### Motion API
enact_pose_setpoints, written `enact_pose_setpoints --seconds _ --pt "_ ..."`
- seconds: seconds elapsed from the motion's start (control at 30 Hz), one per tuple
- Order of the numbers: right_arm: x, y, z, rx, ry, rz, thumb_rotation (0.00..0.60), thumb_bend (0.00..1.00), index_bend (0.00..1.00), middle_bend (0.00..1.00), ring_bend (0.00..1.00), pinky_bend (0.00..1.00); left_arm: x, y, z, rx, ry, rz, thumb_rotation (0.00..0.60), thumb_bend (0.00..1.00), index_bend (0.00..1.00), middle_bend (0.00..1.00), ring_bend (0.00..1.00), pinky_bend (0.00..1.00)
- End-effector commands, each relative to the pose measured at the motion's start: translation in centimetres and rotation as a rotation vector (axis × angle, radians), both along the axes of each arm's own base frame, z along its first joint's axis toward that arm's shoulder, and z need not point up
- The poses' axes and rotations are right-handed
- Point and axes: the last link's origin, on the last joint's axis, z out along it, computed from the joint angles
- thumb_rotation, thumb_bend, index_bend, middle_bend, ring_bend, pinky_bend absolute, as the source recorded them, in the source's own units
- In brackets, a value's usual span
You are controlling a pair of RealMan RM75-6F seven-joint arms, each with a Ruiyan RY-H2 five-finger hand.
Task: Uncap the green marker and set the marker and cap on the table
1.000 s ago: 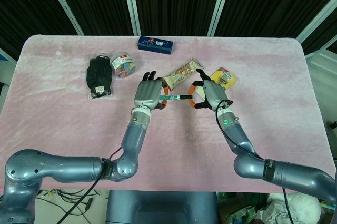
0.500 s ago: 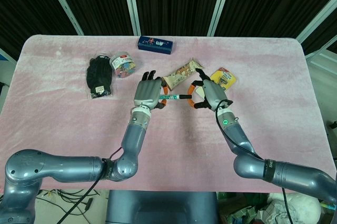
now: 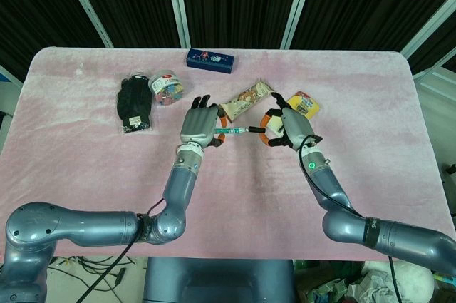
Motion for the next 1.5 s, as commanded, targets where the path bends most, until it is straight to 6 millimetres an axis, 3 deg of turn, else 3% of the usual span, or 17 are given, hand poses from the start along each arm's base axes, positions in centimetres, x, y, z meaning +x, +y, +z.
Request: enact_pose_setpoints --seconds 0.03,0.37,0.6,0.7,0.83,1.1,1.23,1.37,1.43,1.5 --pt "-0.3 0.0 0.2 -0.002 -0.004 -0.006 0.600 0.47 0.76 0.00 0.09 0.15 -0.1 0.0 0.0 0.002 0.002 0.001 0.600 0.52 0.73 0.31 0.00 0.00" --pt "-2.5 0.5 2.4 -0.029 0.004 -0.030 0.600 0.47 0.76 0.00 0.09 0.15 -1.4 0.2 1.1 0.030 0.035 -0.016 0.600 0.52 0.73 0.31 0.00 0.00" --pt "-4.9 2.2 2.8 -0.028 -0.003 -0.054 0.600 0.45 0.76 0.00 0.09 0.15 -4.8 -0.6 1.9 0.001 0.046 -0.018 0.600 0.52 0.73 0.31 0.00 0.00" --pt "-6.0 3.0 1.6 -0.020 -0.001 -0.059 0.600 0.45 0.76 0.00 0.09 0.15 -7.0 -1.2 1.6 -0.030 0.049 -0.008 0.600 0.52 0.73 0.30 0.00 0.00" --pt "-7.3 3.7 -1.4 0.008 0.006 -0.063 0.600 0.45 0.76 0.00 0.09 0.15 -9.6 -2.1 0.6 -0.088 0.036 0.007 0.600 0.52 0.72 0.30 0.00 0.00" --pt "-7.9 4.2 -6.9 0.076 -0.003 -0.063 0.600 0.40 0.75 0.00 0.09 0.15 -13.6 -3.0 -1.1 -0.118 0.074 0.026 0.600 0.51 0.69 0.29 0.00 0.00" --pt "-8.0 4.3 -8.7 0.099 -0.004 -0.056 0.600 0.36 0.72 0.00 0.09 0.15 -14.8 -2.9 -1.9 -0.120 0.086 0.041 0.600 0.51 0.68 0.28 0.00 0.00" --pt "-8.3 4.2 -9.9 0.114 -0.009 -0.058 0.600 0.29 0.63 0.00 0.08 0.15 -15.5 -2.7 -3.0 -0.126 0.105 0.048 0.600 0.50 0.65 0.27 0.00 0.00" --pt "-8.6 4.1 -10.3 0.120 0.000 -0.058 0.600 0.24 0.52 0.00 0.07 0.15 -15.6 -2.6 -3.4 -0.128 0.121 0.047 0.600 0.44 0.57 0.25 0.00 0.00" --pt "-9.0 4.0 -10.4 0.133 0.013 -0.061 0.600 0.17 0.34 0.00 0.04 0.15 -15.7 -2.5 -3.8 -0.130 0.145 0.039 0.600 0.34 0.42 0.23 0.00 0.00"
